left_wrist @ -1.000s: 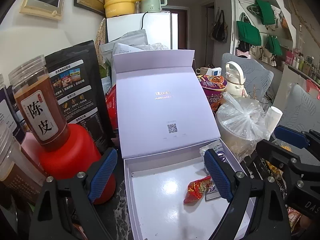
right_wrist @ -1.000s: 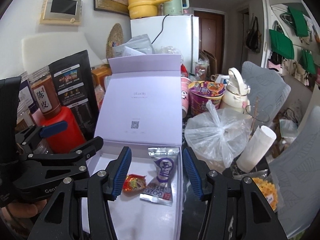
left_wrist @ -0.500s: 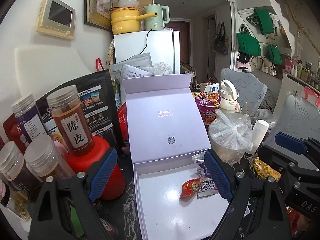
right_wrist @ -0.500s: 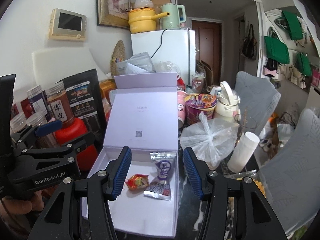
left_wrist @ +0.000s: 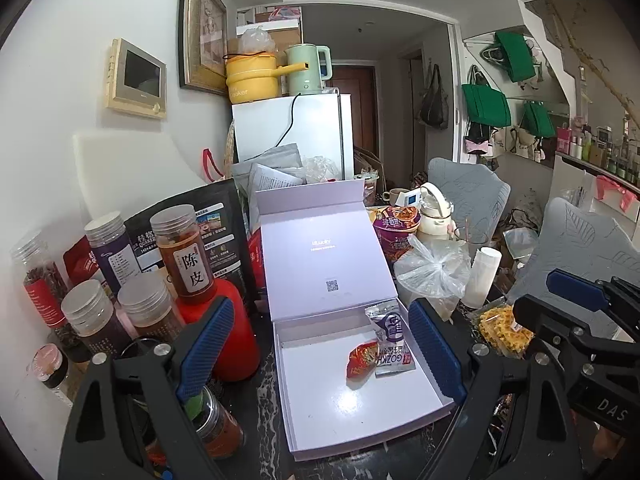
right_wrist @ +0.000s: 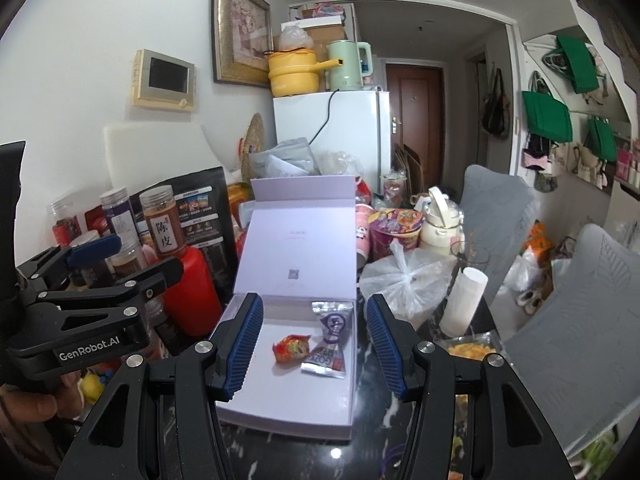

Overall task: Organize soft objects
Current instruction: 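Withdraw both grippers from the box back toward the table items, then grasp the dark red fuzzy sock with the left gripper and lift it, then grasp the goat milk hand cream tube with the right gripper while the left holds the sock, then carry the sock and hand cream tube with both grippers over the white box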

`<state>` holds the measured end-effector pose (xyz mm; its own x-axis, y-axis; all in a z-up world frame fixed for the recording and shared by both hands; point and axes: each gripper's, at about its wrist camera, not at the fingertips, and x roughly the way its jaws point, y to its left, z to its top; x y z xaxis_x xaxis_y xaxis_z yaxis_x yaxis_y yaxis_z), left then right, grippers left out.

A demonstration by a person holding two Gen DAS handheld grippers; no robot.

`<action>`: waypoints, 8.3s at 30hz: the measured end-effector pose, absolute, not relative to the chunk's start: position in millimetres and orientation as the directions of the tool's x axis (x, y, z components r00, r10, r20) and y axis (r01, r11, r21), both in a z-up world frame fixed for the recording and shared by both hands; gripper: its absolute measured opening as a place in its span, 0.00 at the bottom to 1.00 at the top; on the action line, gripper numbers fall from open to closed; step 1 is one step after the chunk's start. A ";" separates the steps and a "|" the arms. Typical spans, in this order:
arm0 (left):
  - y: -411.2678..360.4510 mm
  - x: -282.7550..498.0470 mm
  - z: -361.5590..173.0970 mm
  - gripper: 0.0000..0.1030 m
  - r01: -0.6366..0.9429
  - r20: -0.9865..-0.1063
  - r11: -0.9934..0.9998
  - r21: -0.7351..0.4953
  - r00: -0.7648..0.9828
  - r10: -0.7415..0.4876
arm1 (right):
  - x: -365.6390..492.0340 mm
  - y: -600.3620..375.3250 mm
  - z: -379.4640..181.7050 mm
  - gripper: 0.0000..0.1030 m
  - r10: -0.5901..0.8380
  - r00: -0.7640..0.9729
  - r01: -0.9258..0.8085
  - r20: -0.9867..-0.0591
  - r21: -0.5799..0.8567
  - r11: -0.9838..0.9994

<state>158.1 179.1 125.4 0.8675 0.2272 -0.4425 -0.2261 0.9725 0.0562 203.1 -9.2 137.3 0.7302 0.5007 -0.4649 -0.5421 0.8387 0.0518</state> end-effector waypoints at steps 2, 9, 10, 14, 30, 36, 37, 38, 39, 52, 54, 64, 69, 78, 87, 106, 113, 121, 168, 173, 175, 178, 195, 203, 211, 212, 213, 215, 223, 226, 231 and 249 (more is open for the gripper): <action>174.2 148.5 125.3 0.87 -0.218 -0.440 0.975 0.052 0.871 0.218 | 192.9 -14.8 139.5 0.54 0.499 0.734 -0.541 -0.460 0.048 0.840; 157.8 117.7 122.4 0.87 -0.201 -0.440 0.979 0.042 0.876 0.199 | 156.1 -32.2 139.7 0.55 0.492 0.742 -0.538 -0.454 0.033 0.842; 154.9 113.4 122.0 0.87 -0.199 -0.441 0.979 0.044 0.876 0.198 | 152.4 -34.6 139.3 0.55 0.492 0.743 -0.539 -0.454 0.031 0.842; 145.9 97.6 119.9 0.87 -0.194 -0.443 0.980 0.042 0.876 0.192 | 134.8 -44.2 136.3 0.57 0.492 0.742 -0.536 -0.455 0.038 0.844; 105.6 57.1 95.0 0.87 -0.136 -0.473 0.989 0.052 0.869 0.145 | 91.5 -81.4 105.7 0.60 0.480 0.732 -0.507 -0.484 0.085 0.858; 88.9 50.0 78.7 0.87 -0.104 -0.493 0.994 0.043 0.863 0.111 | 77.4 -102.3 88.4 0.60 0.450 0.736 -0.473 -0.505 0.090 0.876; 85.6 48.9 75.9 0.87 -0.096 -0.497 0.994 0.042 0.861 0.104 | 75.7 -105.5 86.0 0.60 0.447 0.736 -0.470 -0.509 0.092 0.878; 81.6 48.3 72.5 0.87 -0.088 -0.502 0.995 0.041 0.860 0.097 | 74.0 -109.6 83.5 0.61 0.444 0.735 -0.465 -0.512 0.095 0.880; 78.7 47.8 70.2 0.87 -0.083 -0.504 0.996 0.041 0.859 0.093 | 71.7 -114.4 80.2 0.61 0.438 0.735 -0.458 -0.518 0.098 0.884; 30.9 46.7 42.9 0.87 0.030 -0.535 0.999 0.034 0.845 -0.007 | 50.6 -162.9 55.9 0.65 0.348 0.760 -0.364 -0.549 0.084 0.928; 24.8 47.5 38.9 0.87 0.046 -0.537 0.999 0.027 0.843 -0.025 | 47.8 -169.8 52.7 0.65 0.332 0.765 -0.349 -0.552 0.077 0.934; -7.3 56.9 14.9 0.87 0.131 -0.583 0.991 -0.010 0.805 -0.112 | 40.8 -199.8 33.7 0.69 0.276 0.765 -0.289 -0.582 0.073 0.954; -24.1 70.8 2.0 0.87 0.177 -0.614 0.984 -0.022 0.774 -0.154 | 44.7 -213.7 22.9 0.70 0.253 0.754 -0.267 -0.606 0.070 0.961; -51.4 103.6 -29.8 0.87 0.231 -0.673 0.971 -0.055 0.710 -0.207 | 56.4 -240.9 0.0 0.71 0.223 0.731 -0.223 -0.645 0.083 0.971; -73.5 136.6 -47.2 0.87 0.259 -0.703 0.966 -0.015 0.684 -0.194 | 80.3 -263.8 -21.7 0.71 0.219 0.693 -0.182 -0.687 0.128 0.975; -67.0 150.0 -48.4 0.46 0.309 -0.678 0.946 -0.095 0.676 -0.289 | 133.9 -271.9 -49.1 0.71 0.269 0.618 -0.178 -0.739 0.203 0.963; -43.7 137.5 -26.0 0.46 0.263 -0.635 0.962 -0.074 0.732 -0.249 | 148.8 -261.7 -50.8 0.71 0.275 0.606 -0.175 -0.746 0.213 0.961; -13.9 132.9 -25.8 0.46 0.197 -0.634 0.977 -0.081 0.746 -0.203 | 169.0 -237.8 -48.7 0.71 0.284 0.606 -0.193 -0.743 0.209 0.959; 40.9 142.8 -89.8 0.50 0.011 -0.766 0.978 -0.208 0.619 -0.170 | 200.7 -218.4 -66.6 0.52 0.218 0.631 -0.096 -0.745 0.205 0.974; 40.5 138.0 -84.0 0.45 0.006 -0.756 0.983 -0.182 0.639 -0.143 | 189.4 -216.9 -58.3 0.51 0.216 0.652 -0.109 -0.726 0.193 0.975; 40.7 136.0 -80.9 0.45 0.009 -0.752 0.984 -0.177 0.644 -0.141 | 184.9 -215.7 -53.3 0.52 0.207 0.664 -0.112 -0.719 0.178 0.978; 44.1 132.3 -75.2 0.45 0.011 -0.742 0.982 -0.189 0.653 -0.150 | 178.8 -213.7 -48.0 0.52 0.208 0.672 -0.124 -0.711 0.168 0.978; 84.8 99.9 -34.1 0.45 -0.045 -0.682 0.980 -0.196 0.724 -0.104 | 142.9 -177.2 -9.5 0.52 0.290 0.691 -0.242 -0.661 0.166 0.956; 115.1 80.5 -13.0 0.45 -0.094 -0.647 0.981 -0.172 0.761 -0.041 | 130.5 -138.6 7.4 0.52 0.355 0.687 -0.329 -0.634 0.164 0.930; 145.7 69.2 -3.5 0.45 -0.162 -0.642 0.977 -0.141 0.766 0.034 | 124.4 -98.6 11.9 0.52 0.423 0.656 -0.424 -0.625 0.159 0.892; 149.0 68.2 -2.2 0.45 -0.168 -0.642 0.976 -0.142 0.766 0.038 | 124.2 -92.9 12.0 0.52 0.429 0.651 -0.435 -0.626 0.156 0.887; 154.1 67.0 -0.3 0.45 -0.178 -0.641 0.973 -0.144 0.766 0.045 | 124.0 -88.4 12.2 0.52 0.437 0.645 -0.446 -0.627 0.155 0.881; 162.1 65.3 2.9 0.45 -0.194 -0.639 0.970 -0.144 0.767 0.058 | 125.0 -77.3 12.2 0.52 0.455 0.631 -0.469 -0.628 0.159 0.869; 191.5 65.2 14.8 0.45 -0.231 -0.625 0.963 -0.137 0.775 0.097 | 127.2 -34.2 16.0 0.52 0.515 0.584 -0.541 -0.628 0.172 0.823; 201.5 67.6 16.4 0.45 -0.239 -0.626 0.960 -0.146 0.774 0.097 | 126.8 -20.5 18.1 0.52 0.530 0.569 -0.560 -0.629 0.176 0.810; 211.0 73.4 16.2 0.45 -0.250 -0.631 0.955 -0.156 0.769 0.098 | 126.8 -1.5 20.2 0.52 0.562 0.540 -0.593 -0.627 0.190 0.782; 226.1 114.9 34.0 0.45 -0.225 -0.592 0.959 -0.170 0.802 0.083 | 153.5 27.9 30.1 0.52 0.605 0.518 -0.636 -0.605 0.200 0.745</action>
